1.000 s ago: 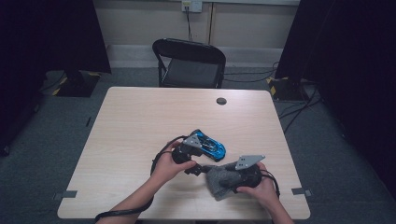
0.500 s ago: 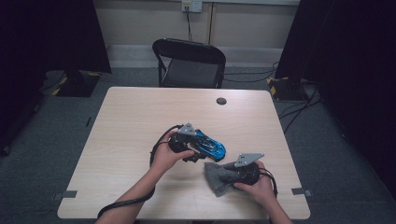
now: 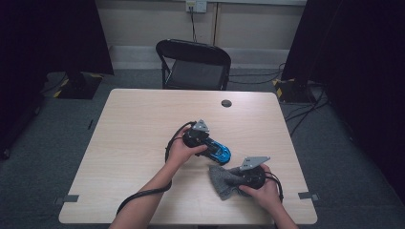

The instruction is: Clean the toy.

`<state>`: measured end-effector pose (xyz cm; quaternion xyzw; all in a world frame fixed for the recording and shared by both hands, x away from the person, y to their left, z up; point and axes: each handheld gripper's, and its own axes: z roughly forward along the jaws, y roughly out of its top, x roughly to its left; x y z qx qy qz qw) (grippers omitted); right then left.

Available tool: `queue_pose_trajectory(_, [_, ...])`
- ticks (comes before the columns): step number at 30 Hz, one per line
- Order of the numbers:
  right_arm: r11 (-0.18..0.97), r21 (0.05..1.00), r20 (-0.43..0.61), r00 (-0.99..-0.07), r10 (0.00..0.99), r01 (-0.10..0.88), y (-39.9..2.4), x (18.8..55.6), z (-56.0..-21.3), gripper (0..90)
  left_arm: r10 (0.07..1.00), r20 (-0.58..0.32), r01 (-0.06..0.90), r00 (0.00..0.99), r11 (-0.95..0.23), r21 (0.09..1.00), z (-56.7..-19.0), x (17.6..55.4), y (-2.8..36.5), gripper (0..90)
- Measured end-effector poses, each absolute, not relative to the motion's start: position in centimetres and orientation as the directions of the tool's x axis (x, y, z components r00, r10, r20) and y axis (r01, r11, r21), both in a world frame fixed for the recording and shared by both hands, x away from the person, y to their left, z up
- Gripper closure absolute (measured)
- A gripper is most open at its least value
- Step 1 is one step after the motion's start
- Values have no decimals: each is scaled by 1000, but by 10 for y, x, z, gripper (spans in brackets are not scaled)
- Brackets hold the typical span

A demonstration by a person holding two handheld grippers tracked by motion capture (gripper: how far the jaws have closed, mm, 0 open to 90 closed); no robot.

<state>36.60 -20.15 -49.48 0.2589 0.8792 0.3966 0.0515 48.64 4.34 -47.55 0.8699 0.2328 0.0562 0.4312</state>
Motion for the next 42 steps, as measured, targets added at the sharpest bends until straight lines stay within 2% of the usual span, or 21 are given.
queue_pose_trajectory(7, [554,717,119,-858,500,423,-201,367,-494,643,465,-92,355,880,-517,779,-483,487,42,181])
queue_pose_trajectory(9, [562,712,115,-859,498,421,-200,367,-493,646,472,-58,339,880,-538,771,-485,487,40,171])
queue_pose_trajectory(12, [564,709,116,-859,499,424,-200,367,-493,647,454,-66,333,889,-540,773,-486,488,37,156])
queue_pose_trajectory(19, [563,708,118,-857,503,427,-199,367,-493,649,421,-13,279,907,-577,768,-487,487,38,140])
queue_pose_trajectory(24, [570,694,120,-852,510,440,-198,367,-491,722,424,-14,271,906,-553,788,-491,485,40,134])
queue_pose_trajectory(42, [525,691,171,-819,548,496,-205,372,-484,756,422,-13,249,906,-509,824,-496,484,46,141])
